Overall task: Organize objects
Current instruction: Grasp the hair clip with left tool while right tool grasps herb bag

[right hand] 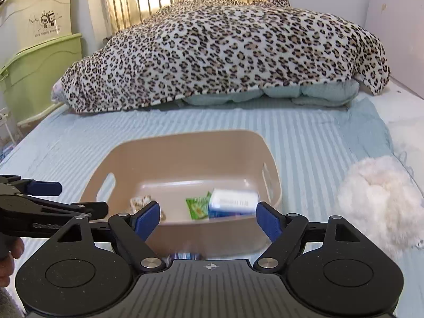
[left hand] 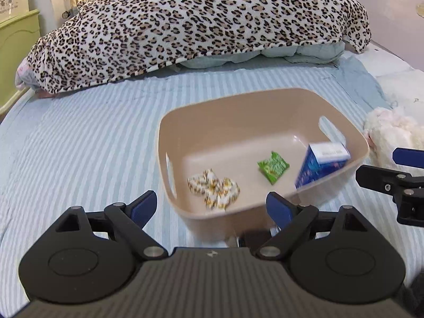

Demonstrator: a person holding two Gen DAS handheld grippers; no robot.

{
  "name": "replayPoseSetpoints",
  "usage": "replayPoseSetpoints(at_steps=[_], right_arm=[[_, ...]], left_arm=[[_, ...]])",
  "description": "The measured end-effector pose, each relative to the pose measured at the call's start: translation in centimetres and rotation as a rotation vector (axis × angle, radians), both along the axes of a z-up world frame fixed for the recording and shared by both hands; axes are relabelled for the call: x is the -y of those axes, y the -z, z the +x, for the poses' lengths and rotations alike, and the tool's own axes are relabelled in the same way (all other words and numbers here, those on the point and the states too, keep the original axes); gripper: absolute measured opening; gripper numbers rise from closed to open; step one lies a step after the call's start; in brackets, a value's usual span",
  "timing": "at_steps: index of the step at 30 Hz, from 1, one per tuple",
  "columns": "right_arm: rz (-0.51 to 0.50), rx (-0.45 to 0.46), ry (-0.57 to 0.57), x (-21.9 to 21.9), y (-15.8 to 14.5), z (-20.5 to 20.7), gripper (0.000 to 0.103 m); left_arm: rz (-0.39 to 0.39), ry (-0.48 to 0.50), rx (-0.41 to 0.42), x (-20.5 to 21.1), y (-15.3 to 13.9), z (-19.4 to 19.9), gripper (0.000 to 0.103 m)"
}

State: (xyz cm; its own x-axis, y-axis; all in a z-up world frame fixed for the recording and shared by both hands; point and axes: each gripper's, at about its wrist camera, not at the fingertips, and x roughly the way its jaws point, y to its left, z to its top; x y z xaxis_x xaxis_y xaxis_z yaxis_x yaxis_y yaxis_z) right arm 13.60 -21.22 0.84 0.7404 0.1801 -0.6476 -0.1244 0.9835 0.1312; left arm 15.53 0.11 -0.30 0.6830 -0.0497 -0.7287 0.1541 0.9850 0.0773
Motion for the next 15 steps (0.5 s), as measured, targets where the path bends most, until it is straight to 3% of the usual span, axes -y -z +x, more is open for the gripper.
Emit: replayPoseSetpoints(at_steps=[2,15], right_arm=[[0.002,-0.012,0.002,0.0,0.3,-0.8,0.091],[-0.009,-0.164,0.004,-0.6,4.8,-2.9,0.094]], left_arm=[[0.002,0.001,-0.012,-0.3,0.5,-1.0,0.09],[-0.008,0.02,-0.13,-1.4,5.8,-4.1,0.09]])
